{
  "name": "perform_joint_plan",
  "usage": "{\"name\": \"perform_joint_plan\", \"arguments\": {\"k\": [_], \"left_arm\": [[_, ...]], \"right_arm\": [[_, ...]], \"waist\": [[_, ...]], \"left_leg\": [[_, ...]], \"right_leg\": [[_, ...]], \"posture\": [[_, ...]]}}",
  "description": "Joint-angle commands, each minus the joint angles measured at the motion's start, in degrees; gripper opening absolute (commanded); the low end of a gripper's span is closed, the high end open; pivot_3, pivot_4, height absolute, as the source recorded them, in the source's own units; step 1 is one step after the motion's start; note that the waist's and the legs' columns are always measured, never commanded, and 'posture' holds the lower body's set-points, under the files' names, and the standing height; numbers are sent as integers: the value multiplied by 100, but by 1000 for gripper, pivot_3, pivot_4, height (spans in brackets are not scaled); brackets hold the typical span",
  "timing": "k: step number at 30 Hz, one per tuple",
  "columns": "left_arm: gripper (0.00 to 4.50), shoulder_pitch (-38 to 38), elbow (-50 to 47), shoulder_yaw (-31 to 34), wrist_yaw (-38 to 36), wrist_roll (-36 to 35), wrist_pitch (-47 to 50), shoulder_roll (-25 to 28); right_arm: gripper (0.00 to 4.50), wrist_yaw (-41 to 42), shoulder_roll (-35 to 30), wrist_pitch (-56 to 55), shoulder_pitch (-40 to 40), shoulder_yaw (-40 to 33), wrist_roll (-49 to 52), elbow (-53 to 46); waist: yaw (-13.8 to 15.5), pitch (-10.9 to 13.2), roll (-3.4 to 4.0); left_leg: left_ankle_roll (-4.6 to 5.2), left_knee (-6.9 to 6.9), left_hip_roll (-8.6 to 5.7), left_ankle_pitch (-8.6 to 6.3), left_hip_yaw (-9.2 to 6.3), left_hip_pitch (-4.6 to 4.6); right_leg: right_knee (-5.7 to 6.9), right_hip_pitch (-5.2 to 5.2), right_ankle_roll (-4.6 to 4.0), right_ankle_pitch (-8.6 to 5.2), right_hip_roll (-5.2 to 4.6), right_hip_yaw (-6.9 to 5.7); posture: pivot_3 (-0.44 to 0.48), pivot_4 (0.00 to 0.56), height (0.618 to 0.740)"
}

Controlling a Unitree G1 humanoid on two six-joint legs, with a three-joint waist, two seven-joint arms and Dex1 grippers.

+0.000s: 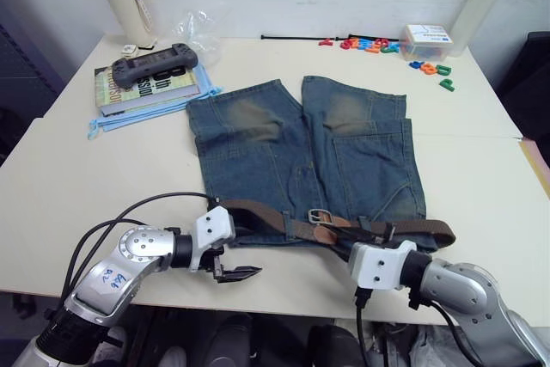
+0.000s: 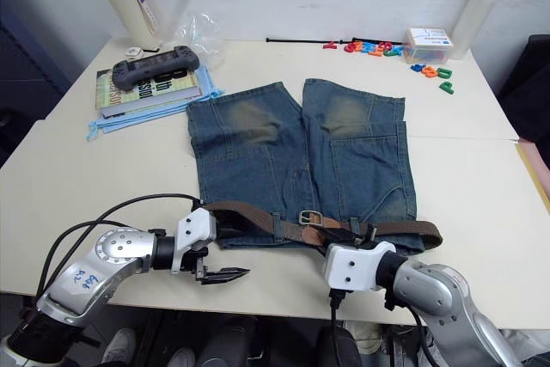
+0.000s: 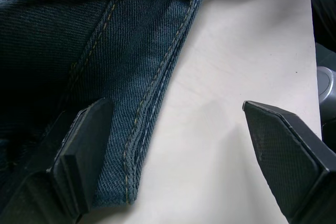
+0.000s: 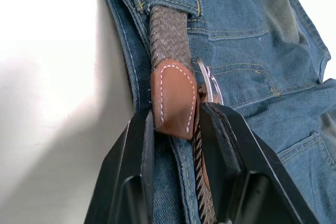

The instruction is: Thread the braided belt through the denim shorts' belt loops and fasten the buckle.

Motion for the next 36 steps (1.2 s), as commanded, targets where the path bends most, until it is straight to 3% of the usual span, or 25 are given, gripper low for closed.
{"name": "perform_joint_plan", "arguments": {"k": [1, 2, 11, 22, 30, 36], "left_arm": [[4384, 177, 570, -96, 124, 378, 354, 83], [4384, 179, 568, -96, 122, 378, 353, 85], [4384, 161, 594, -108, 106, 391, 341, 92], [4384, 127, 683, -152, 47, 463, 256, 104], [4384, 121, 648, -180, 25, 513, 222, 123], [4384, 142, 646, -180, 6, 560, 143, 160]], "right_arm": [[214, -49, 39, -74, -26, 0, -34, -138], [36, -53, 44, -82, -23, 1, -35, -147], [36, 83, 8, 59, -32, -174, 183, -423], [36, 1129, -828, 1034, -394, -1740, 1866, -1020], [36, 1100, -1263, 903, -1283, -2328, 1875, -58], [36, 1068, -1488, 497, -1343, -2430, 1686, 535]], "waist": [[0, 0, 0], [0, 0, 0], [1, 0, 0], [12, 6, 9], [15, 13, 20], [21, 14, 21]], "left_leg": [[0, -1, 0, 0, 0, 0], [0, -1, 0, 0, 0, 0], [0, -6, 0, 0, 0, 0], [0, -14, 1, 0, 0, -1], [0, -18, 0, 0, 0, -5], [0, -23, 0, 0, 6, -8]], "right_leg": [[0, 0, 0, 0, 0, 0], [-1, 0, -1, 0, 0, 0], [-4, 0, -4, -2, 0, 0], [-15, 1, -1, 0, -1, -3], [-33, 2, -5, 1, -2, -8], [-40, 2, 4, 10, -2, -12]], "posture": [[0, 150, 706], [0, 150, 706], [0, 150, 706], [0, 150, 706], [0, 150, 706], [0, 150, 706]]}}
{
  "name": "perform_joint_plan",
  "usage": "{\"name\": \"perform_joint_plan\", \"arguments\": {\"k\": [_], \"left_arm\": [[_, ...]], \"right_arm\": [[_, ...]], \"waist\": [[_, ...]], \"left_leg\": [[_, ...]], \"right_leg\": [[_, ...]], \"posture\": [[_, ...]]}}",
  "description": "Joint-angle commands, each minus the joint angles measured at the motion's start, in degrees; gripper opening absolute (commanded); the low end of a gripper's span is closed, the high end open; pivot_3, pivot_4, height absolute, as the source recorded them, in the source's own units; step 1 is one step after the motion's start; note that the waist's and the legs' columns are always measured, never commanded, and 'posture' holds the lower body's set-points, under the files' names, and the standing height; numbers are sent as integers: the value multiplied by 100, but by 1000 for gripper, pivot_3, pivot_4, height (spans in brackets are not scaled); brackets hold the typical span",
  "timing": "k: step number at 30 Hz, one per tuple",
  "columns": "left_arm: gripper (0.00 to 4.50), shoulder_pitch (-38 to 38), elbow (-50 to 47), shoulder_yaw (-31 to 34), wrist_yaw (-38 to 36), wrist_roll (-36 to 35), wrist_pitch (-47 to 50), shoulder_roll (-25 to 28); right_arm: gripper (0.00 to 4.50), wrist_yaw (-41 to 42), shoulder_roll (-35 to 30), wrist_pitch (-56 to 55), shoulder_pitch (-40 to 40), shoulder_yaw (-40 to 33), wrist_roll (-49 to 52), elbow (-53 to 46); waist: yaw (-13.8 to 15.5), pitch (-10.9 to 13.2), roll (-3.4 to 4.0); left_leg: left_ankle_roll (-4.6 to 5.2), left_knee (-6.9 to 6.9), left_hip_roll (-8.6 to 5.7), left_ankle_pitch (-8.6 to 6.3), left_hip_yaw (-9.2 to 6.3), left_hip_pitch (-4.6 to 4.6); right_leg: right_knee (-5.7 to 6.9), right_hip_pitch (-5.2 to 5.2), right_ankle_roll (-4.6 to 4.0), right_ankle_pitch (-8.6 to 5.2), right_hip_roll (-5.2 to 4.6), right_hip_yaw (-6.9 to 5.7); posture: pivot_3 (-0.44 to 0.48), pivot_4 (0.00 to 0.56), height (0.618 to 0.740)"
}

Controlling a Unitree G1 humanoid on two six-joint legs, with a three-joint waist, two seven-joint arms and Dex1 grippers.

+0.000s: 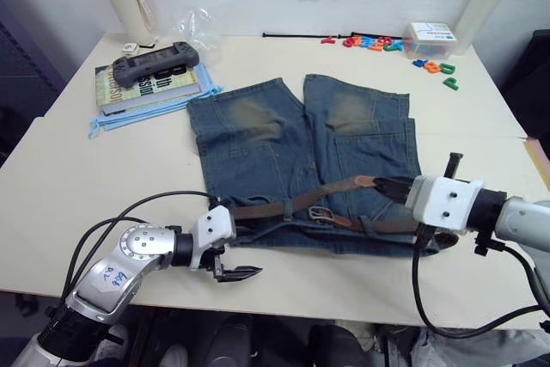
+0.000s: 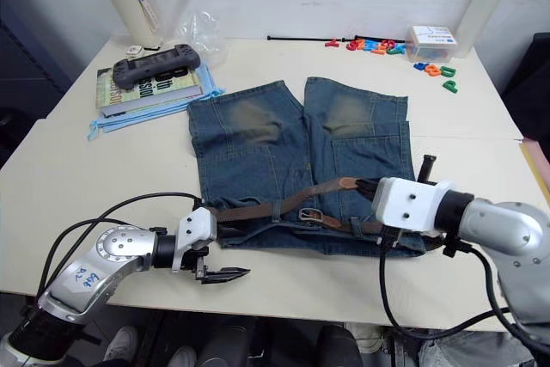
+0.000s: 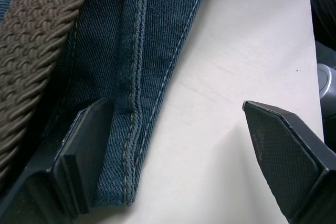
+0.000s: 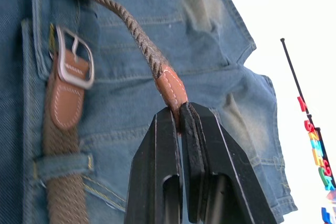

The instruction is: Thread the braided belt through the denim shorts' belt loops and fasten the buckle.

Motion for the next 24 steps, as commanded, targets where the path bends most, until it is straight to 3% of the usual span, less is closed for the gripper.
{"name": "perform_joint_plan", "arguments": {"k": [1, 12, 18, 24], "left_arm": [[4384, 233, 590, -130, 113, 496, 237, 164], [4442, 343, 267, 358, 114, 219, -18, 67], [4442, 404, -852, 1284, 34, -1091, 538, -106], [4442, 780, -1851, 2149, -35, -2380, 1235, 86]], "right_arm": [[36, -165, -132, -209, -86, -421, -160, 251], [1, -461, 226, 204, -359, 199, -60, -315], [1, -551, 279, 374, -460, 411, -100, -470], [1, -573, 272, 369, -521, 497, -124, -439]], "waist": [[-2, 0, 0], [-50, 2, -2], [-152, 43, -33], [-172, 89, -62]], "left_leg": [[0, 0, 0, 0, 2, 0], [-1, 0, 2, 2, 6, -10], [-37, 17, 8, 27, 2, -64], [-5, 51, 7, 52, 12, -115]], "right_leg": [[0, 1, 2, 1, 0, 0], [7, 6, 4, 2, 5, 6], [27, -36, 4, 2, 13, 0], [65, -82, 6, 2, 23, -15]], "posture": [[0, 150, 706], [0, 150, 706], [0, 150, 706], [0, 150, 706]]}}
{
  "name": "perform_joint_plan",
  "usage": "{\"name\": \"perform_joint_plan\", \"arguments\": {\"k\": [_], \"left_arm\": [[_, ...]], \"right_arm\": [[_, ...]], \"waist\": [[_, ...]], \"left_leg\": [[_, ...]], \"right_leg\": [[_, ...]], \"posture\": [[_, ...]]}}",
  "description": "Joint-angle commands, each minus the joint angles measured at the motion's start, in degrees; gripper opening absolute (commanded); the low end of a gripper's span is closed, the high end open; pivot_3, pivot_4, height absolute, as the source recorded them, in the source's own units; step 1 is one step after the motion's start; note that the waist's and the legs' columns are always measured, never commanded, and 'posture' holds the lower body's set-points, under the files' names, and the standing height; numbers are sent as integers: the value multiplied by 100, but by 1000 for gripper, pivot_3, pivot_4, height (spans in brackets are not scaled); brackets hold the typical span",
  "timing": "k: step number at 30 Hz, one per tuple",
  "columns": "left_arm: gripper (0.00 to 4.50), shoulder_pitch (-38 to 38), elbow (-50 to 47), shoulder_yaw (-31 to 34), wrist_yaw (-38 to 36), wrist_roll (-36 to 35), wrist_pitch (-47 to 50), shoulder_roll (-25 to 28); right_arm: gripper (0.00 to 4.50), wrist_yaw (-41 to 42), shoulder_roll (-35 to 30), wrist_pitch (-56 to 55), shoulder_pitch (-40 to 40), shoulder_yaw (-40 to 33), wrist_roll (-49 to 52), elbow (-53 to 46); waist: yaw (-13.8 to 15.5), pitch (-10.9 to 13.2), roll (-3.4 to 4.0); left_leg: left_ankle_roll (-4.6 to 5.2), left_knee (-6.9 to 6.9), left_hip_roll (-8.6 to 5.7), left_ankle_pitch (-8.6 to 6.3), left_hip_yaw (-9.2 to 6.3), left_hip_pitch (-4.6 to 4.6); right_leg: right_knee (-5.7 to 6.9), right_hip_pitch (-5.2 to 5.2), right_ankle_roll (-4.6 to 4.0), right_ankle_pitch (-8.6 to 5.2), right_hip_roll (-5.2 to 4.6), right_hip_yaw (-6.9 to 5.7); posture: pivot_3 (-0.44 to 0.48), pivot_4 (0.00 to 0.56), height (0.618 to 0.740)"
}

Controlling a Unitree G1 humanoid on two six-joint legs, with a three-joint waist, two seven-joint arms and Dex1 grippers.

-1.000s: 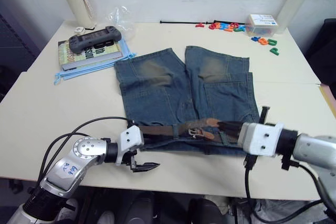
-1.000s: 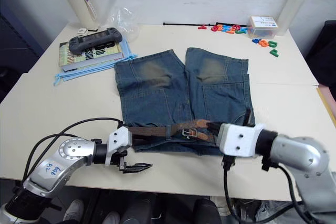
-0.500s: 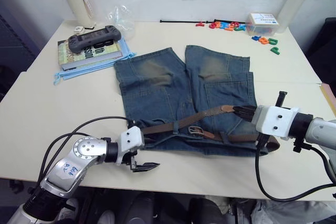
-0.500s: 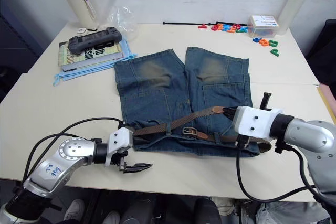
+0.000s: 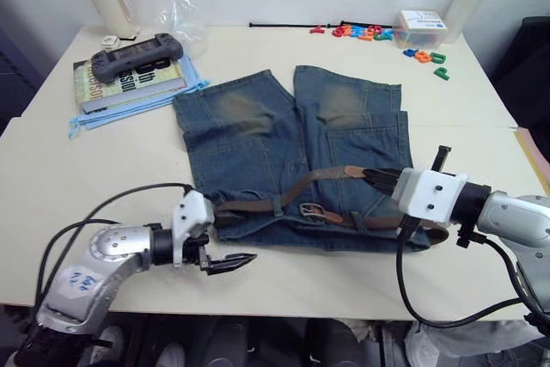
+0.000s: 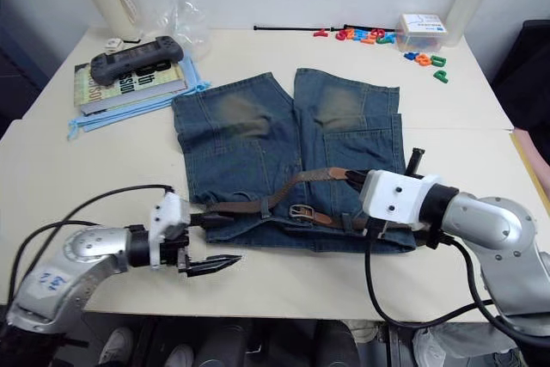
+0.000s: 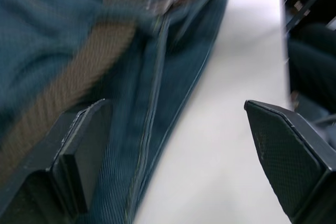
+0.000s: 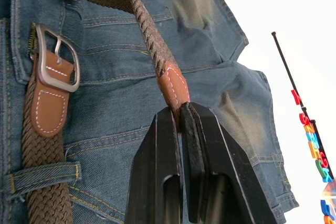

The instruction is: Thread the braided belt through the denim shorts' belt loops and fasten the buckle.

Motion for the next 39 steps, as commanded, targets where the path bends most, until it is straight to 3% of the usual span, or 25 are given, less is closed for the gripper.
{"name": "perform_joint_plan", "arguments": {"k": [1, 6, 9, 16, 25, 30, 36, 39], "left_arm": [[4442, 251, -504, 401, -8, -663, 334, 116], [4442, -67, -608, 695, 703, -1233, 652, -172], [4442, -574, -516, 141, 1643, -195, 518, -456], [4442, -1215, -376, -1533, 2624, 2203, -443, -932], [4442, -1709, 201, -2028, 3023, 3322, -584, -1543], [2736, -1684, 129, -2042, 2917, 3419, -596, -1751], [59, -1688, -5, -2044, 2866, 3653, -688, -1793], [59, -1683, 17, -1968, 2844, 3690, -682, -1830]], "right_arm": [[1, -62, 9, -67, -70, -45, -11, -148], [1, -86, 77, -54, -336, 251, -53, -189], [1, -132, 136, 34, -607, 617, -216, -248], [1, -254, 473, 493, -1306, 1506, -705, -347], [1, -237, 670, 751, -1550, 1829, -990, -420], [0, -215, 697, 773, -1548, 1825, -1021, -439], [0, -236, 718, 733, -1526, 1808, -1083, -400], [0, -277, 767, 763, -1539, 1787, -1096, -379]], "waist": [[-1, 6, -2], [3, 29, -9], [19, 34, -19], [6, 43, -35], [7, 48, -43], [0, 48, -44], [-1, 48, -44], [-2, 48, -44]], "left_leg": [[0, 2, 0, 1, 1, 1], [-1, 8, 1, 20, 0, 12], [-29, 9, 1, 15, -3, 18], [-10, 8, 5, 31, 24, 16], [-10, 18, 13, 34, 22, 14], [-9, 21, 14, 34, 22, 14], [-8, 41, 15, 34, 22, 14], [-8, 46, 15, 34, 21, 14]], "right_leg": [[3, -1, 0, 0, 3, -5], [32, -2, 0, 1, 3, -7], [52, -3, -6, 5, -2, 17], [59, -22, -5, 7, 24, 7], [71, -25, -7, 6, 34, 7], [75, -24, -7, 6, 34, 7], [89, -23, -7, 6, 37, 7], [94, -23, -7, 6, 36, 7]], "posture": [[0, 150, 706], [0, 150, 706], [0, 150, 706], [0, 150, 706], [0, 150, 706], [0, 150, 706], [0, 150, 706], [0, 150, 706]]}}
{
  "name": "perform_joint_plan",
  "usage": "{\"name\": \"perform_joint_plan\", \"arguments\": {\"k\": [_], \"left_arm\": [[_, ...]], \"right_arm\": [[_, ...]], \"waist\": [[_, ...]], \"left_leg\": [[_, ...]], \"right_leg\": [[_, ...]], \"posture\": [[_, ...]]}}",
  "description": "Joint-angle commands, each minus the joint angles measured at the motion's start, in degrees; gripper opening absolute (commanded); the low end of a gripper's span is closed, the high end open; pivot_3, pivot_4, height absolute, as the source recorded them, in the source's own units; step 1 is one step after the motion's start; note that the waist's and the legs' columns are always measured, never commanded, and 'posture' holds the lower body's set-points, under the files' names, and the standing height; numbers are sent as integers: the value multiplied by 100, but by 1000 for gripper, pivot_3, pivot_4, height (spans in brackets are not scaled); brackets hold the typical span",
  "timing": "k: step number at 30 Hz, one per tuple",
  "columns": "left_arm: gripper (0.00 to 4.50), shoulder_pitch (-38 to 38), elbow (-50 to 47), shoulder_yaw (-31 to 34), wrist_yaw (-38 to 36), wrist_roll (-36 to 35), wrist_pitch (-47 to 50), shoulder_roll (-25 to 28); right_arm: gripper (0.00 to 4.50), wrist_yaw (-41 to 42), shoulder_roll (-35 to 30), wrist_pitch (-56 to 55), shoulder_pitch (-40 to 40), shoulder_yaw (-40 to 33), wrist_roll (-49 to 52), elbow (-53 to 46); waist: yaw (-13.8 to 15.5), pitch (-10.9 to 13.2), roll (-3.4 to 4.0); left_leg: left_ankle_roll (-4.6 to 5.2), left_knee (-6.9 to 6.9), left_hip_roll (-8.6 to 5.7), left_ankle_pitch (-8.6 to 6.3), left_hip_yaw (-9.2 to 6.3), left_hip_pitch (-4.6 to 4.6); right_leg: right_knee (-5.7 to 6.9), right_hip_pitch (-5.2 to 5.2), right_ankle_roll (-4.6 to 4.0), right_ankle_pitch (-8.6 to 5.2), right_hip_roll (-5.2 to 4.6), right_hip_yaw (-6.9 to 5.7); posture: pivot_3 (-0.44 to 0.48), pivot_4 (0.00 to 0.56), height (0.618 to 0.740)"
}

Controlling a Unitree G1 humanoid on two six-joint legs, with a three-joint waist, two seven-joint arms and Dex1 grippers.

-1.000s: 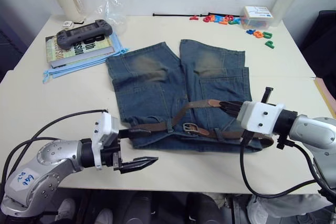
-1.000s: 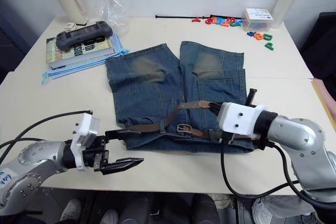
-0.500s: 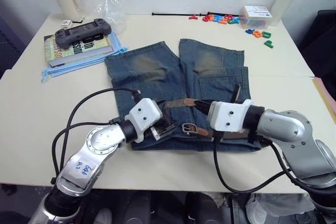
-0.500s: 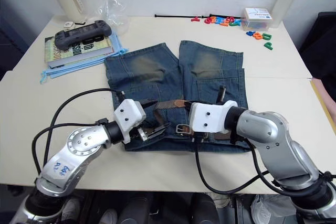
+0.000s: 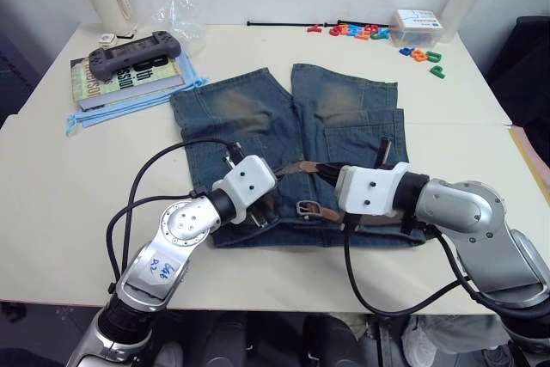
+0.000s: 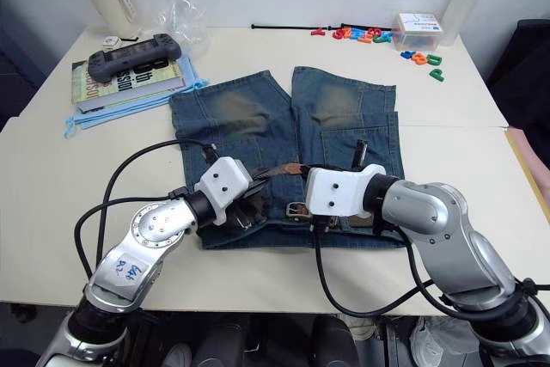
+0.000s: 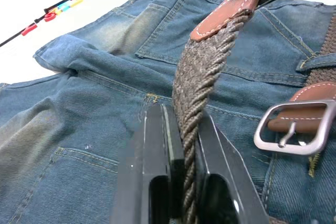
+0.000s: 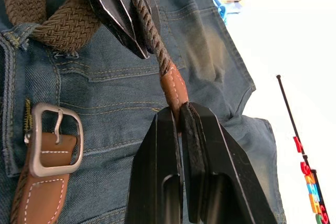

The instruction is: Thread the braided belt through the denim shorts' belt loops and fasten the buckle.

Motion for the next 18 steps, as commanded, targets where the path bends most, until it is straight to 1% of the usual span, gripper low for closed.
{"name": "perform_joint_plan", "arguments": {"k": [1, 4, 5, 6, 7, 10, 14, 15, 18], "left_arm": [[59, -6, -252, 107, -40, 51, -168, -65], [59, 55, -228, 252, -51, -89, -104, -163], [18, 68, -218, 297, -63, -137, -95, -199], [0, 93, -211, 395, -83, -280, -33, -292], [0, 120, -193, 496, -99, -387, -23, -366], [0, 290, -180, 740, -220, -717, 29, -514], [0, 444, -164, 1009, -288, -1033, 214, -610], [0, 454, -152, 1074, -292, -1115, 271, -626], [0, 448, -97, 1316, -204, -1386, 525, -753]], "right_arm": [[0, -84, 97, 17, -58, -68, -51, -192], [0, -140, 254, 233, -56, -76, -5, -279], [374, -166, 308, 323, -45, -94, 14, -312], [600, -168, 380, 500, -16, -120, 93, -366], [955, -170, 458, 690, 25, -146, 178, -441], [2330, -292, 635, 1164, 170, -322, 304, -696], [4335, -225, 482, 1591, 633, -677, 512, -1081], [4440, -202, 421, 1632, 821, -683, 539, -1186], [4440, -320, 404, 1588, 1358, -423, 506, -1399]], "waist": [[-3, 0, 0], [-8, 0, 0], [-9, 0, 0], [-9, 0, 0], [-7, 0, 0], [-4, 0, 0], [1, 0, 0], [3, 0, 0], [0, -1, -1]], "left_leg": [[0, 1, 1, 0, 0, 0], [0, 5, 2, 0, 0, 0], [0, 5, 3, 0, 0, 0], [0, 6, 3, 0, 0, 0], [0, 7, 4, 0, 0, 0], [1, 17, 6, -1, -3, -2], [6, 34, 8, -5, -3, -6], [8, 37, 8, -7, -4, -8], [14, 43, 9, -15, -4, -8]], "right_leg": [[1, 0, 0, 0, -1, 0], [5, 0, 0, 0, -1, 1], [5, 0, -1, 0, -1, 1], [6, 0, 0, 0, -1, 1], [8, 0, -1, 0, -1, 1], [10, 2, -1, 0, -1, 0], [14, 4, -1, -1, -2, 0], [14, 4, -1, -1, -3, -1], [15, 7, -1, -1, -6, 0]], "posture": [[0, 150, 706], [0, 150, 706], [0, 150, 706], [0, 150, 706], [0, 150, 706], [0, 150, 706], [0, 150, 706], [0, 150, 706], [0, 150, 706]]}}
